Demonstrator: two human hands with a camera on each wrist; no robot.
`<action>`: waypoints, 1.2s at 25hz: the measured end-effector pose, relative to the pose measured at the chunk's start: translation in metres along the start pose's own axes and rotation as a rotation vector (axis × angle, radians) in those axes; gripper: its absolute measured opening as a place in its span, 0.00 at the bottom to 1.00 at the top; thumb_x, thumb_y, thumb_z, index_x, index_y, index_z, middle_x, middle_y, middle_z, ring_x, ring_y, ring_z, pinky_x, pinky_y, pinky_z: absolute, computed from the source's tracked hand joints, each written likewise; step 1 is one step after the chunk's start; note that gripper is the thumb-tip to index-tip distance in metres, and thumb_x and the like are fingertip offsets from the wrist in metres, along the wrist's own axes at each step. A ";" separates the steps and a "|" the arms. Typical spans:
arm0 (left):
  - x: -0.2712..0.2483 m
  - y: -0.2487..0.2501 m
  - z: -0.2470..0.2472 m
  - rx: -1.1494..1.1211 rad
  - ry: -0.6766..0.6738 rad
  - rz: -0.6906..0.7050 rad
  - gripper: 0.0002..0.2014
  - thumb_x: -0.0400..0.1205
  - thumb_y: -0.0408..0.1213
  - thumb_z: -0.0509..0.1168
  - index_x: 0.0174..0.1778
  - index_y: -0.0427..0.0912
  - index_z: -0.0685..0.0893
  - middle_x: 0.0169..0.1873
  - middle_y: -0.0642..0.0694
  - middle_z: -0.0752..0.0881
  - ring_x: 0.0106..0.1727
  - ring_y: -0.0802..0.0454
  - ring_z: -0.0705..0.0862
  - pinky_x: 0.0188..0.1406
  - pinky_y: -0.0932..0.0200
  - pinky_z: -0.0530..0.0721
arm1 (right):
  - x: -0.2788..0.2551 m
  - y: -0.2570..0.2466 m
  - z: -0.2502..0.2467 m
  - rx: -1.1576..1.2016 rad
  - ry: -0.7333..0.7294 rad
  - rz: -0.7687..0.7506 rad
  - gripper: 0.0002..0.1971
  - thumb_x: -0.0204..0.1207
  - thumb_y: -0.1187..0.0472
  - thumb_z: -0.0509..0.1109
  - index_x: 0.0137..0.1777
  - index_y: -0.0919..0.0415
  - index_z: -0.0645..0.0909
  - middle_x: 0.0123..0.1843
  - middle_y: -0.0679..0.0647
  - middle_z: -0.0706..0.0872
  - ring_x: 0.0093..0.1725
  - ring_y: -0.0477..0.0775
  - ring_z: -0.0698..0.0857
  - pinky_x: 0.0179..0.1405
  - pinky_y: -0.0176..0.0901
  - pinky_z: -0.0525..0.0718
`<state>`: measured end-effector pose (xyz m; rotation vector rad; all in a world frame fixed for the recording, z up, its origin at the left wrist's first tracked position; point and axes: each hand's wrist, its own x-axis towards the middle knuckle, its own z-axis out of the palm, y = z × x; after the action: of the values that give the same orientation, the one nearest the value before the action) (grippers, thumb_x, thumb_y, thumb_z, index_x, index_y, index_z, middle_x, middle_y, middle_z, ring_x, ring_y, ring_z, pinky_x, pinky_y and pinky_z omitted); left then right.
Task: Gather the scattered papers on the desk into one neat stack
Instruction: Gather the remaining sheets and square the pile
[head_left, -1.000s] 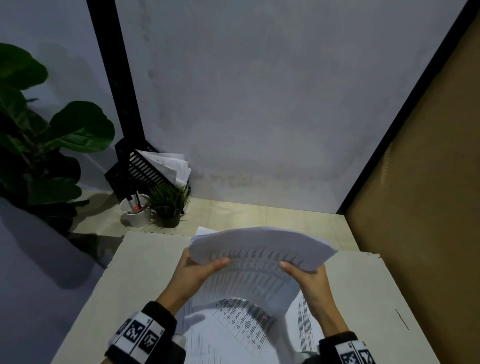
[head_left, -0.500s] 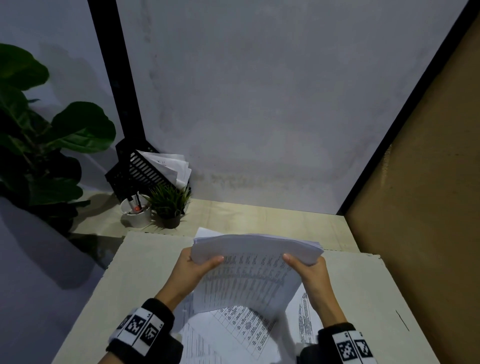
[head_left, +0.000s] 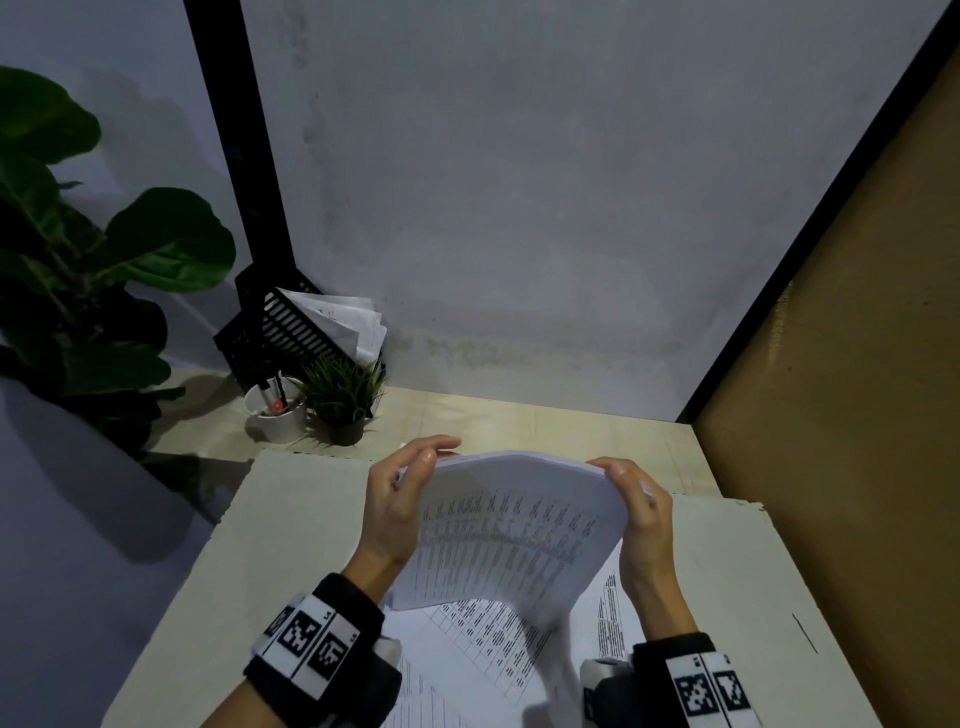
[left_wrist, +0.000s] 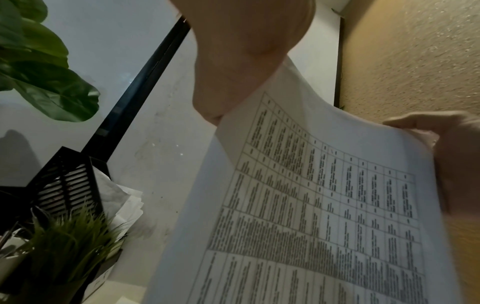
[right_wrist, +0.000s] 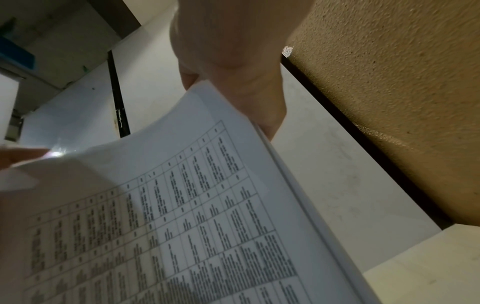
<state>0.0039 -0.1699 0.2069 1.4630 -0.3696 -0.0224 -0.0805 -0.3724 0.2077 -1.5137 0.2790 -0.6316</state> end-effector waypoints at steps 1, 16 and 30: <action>0.000 -0.001 -0.001 -0.004 -0.007 0.002 0.16 0.68 0.57 0.56 0.41 0.62 0.88 0.41 0.57 0.90 0.43 0.55 0.85 0.42 0.55 0.81 | 0.000 -0.001 0.000 0.001 -0.012 -0.003 0.15 0.66 0.51 0.64 0.35 0.63 0.84 0.32 0.43 0.87 0.31 0.38 0.82 0.28 0.27 0.78; -0.020 -0.027 -0.020 0.027 -0.293 -0.348 0.42 0.38 0.68 0.76 0.46 0.53 0.81 0.41 0.50 0.88 0.44 0.59 0.87 0.33 0.67 0.84 | -0.011 0.027 -0.015 0.013 -0.174 0.214 0.17 0.58 0.64 0.82 0.47 0.54 0.84 0.40 0.47 0.93 0.44 0.48 0.90 0.37 0.35 0.87; -0.019 -0.008 -0.036 -0.002 -0.257 -0.148 0.23 0.54 0.55 0.76 0.45 0.57 0.89 0.45 0.61 0.90 0.45 0.63 0.86 0.39 0.70 0.83 | -0.018 0.021 -0.007 0.058 -0.196 0.178 0.19 0.54 0.58 0.84 0.46 0.56 0.86 0.40 0.46 0.93 0.41 0.45 0.90 0.38 0.35 0.87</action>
<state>-0.0027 -0.1316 0.1924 1.4867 -0.4688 -0.3318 -0.0949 -0.3695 0.1832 -1.4641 0.2399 -0.3451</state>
